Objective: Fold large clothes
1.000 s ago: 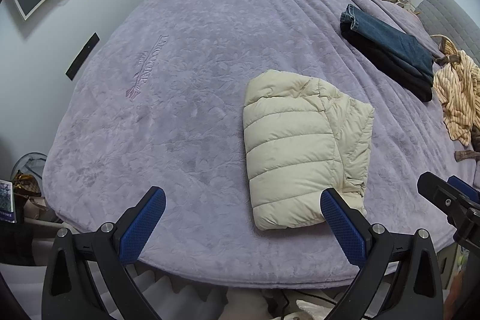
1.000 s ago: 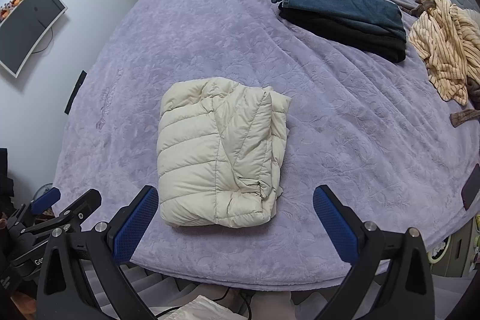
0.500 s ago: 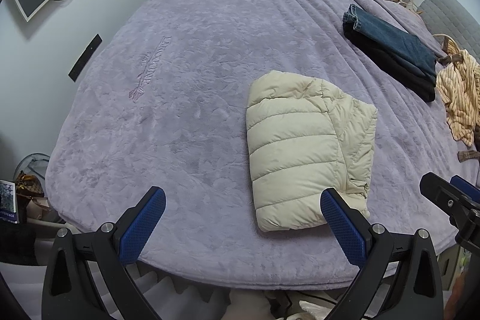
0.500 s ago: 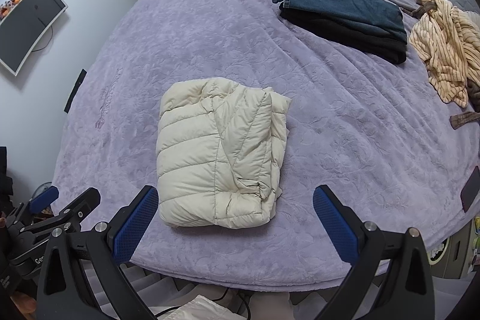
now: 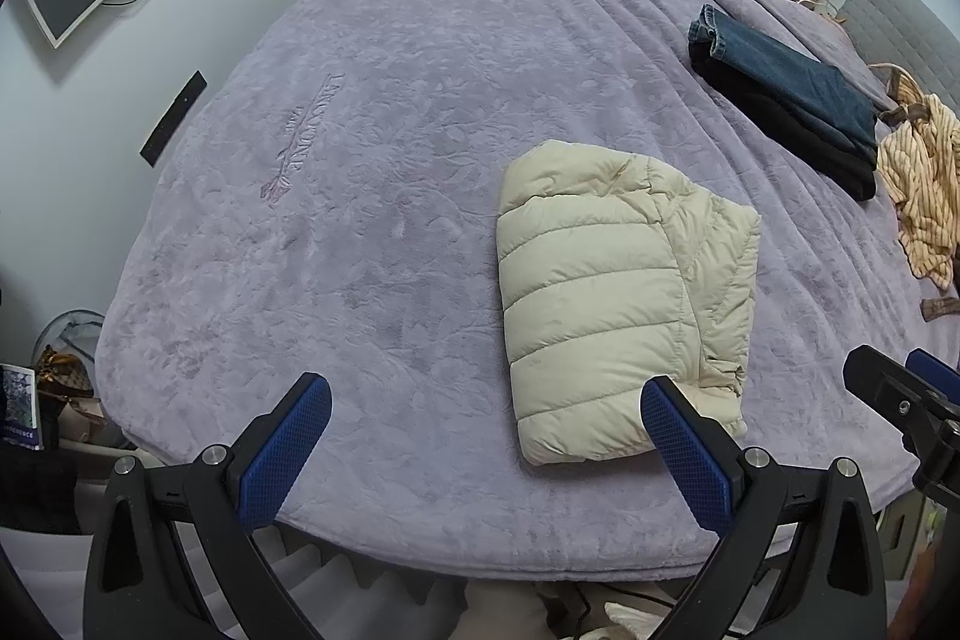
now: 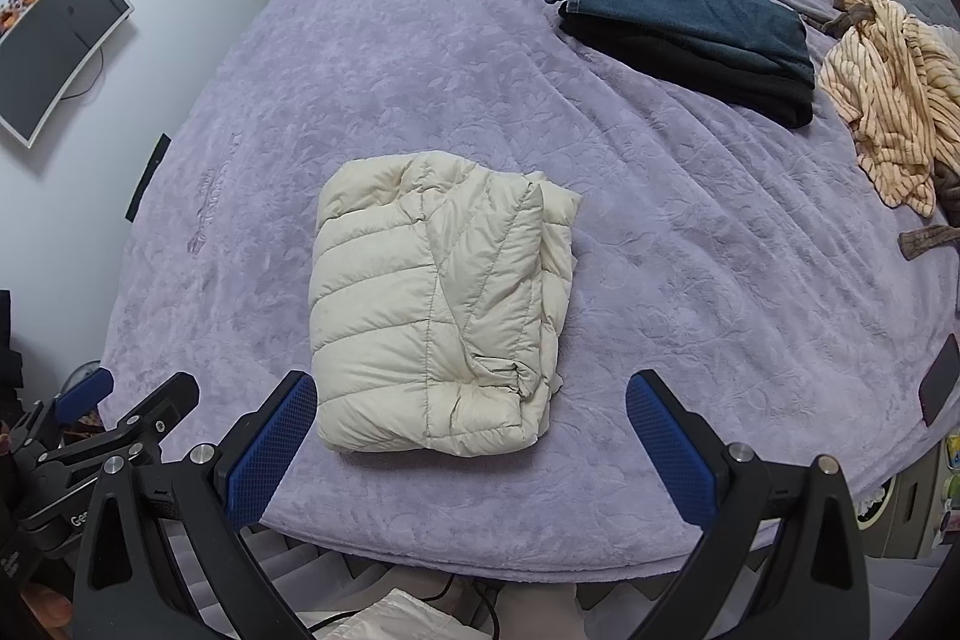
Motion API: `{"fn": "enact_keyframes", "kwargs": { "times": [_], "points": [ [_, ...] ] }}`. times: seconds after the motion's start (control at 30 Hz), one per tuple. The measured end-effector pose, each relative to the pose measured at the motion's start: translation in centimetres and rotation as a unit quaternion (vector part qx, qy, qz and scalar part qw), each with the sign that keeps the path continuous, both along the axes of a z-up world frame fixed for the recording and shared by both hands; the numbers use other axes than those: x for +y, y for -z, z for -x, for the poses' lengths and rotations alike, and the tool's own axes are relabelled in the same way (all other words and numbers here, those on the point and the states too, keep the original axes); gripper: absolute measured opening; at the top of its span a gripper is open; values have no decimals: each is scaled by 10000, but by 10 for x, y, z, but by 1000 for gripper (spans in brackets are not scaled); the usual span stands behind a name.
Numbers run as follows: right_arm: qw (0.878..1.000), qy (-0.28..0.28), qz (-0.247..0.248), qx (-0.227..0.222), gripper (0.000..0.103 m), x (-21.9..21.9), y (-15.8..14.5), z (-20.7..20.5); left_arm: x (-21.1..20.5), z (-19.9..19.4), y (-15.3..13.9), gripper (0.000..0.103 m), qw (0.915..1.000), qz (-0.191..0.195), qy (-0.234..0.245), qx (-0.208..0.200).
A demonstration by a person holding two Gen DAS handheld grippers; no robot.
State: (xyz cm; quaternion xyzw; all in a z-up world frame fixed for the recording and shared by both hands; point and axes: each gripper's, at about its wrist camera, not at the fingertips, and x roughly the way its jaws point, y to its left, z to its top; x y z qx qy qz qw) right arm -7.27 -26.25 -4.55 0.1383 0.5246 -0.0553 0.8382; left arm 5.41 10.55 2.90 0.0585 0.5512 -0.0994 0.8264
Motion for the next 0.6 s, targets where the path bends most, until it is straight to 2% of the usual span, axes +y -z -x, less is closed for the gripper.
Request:
{"fn": "enact_keyframes", "kwargs": {
  "times": [0.6],
  "points": [
    [10000,-1,0,27,102,1,1,-1,0,-5,4,103,10000,-7,21,-3]
  ]
}}
